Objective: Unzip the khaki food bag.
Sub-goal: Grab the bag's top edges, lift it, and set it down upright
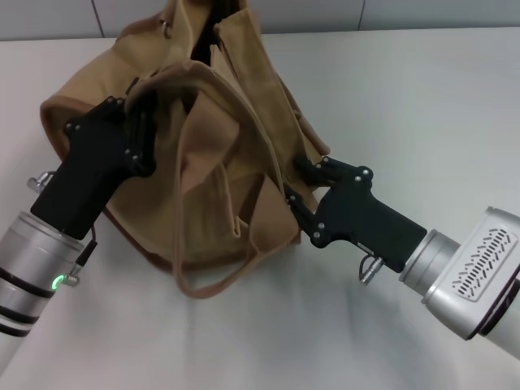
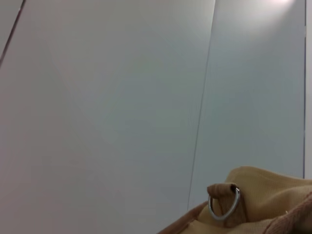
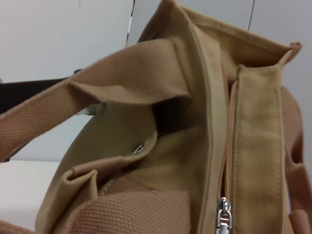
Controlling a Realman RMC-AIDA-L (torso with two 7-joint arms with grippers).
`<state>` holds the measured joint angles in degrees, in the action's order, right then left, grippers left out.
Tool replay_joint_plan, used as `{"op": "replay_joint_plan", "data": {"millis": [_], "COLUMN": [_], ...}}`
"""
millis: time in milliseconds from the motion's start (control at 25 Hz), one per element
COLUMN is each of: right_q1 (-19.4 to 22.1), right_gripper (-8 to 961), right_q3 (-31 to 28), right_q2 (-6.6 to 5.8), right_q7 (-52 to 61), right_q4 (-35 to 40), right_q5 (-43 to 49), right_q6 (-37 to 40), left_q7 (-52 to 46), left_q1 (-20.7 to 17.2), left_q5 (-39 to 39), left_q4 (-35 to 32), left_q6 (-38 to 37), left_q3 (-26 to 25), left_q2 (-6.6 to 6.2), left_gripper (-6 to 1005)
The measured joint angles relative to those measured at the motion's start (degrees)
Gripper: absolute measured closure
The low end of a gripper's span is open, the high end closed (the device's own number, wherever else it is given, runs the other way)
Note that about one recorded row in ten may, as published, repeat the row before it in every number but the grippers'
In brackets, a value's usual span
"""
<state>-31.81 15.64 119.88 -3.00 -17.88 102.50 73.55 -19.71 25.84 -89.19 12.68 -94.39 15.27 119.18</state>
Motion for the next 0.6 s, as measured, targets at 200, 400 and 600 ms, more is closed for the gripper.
{"op": "replay_joint_plan", "data": {"millis": [200,400,600], "right_q1": [-0.59,-0.22,-0.17], "right_gripper": [524,524,525], "right_q3": [-0.96,-6.04,-8.28], "right_q2": [0.0,0.0,0.01], "right_q7": [-0.03,-0.05,-0.05], "right_q4": [-0.8,-1.46,-1.67], "right_q5": [-0.1,-0.1,-0.14], "right_q6": [-1.47,-2.68,-2.72], "left_q7": [0.01,0.01,-0.12], "left_q1": [1.53,1.95,2.15], "left_q5": [-1.79,-2.58,-2.96], "left_q4": [0.44,0.33,0.25], "left_q6": [-0.52,-0.71,-0.97], "left_q3": [-0.01,-0.02,-0.01], "left_q2": [0.01,0.01,0.0], "left_gripper": [949,949,949]}}
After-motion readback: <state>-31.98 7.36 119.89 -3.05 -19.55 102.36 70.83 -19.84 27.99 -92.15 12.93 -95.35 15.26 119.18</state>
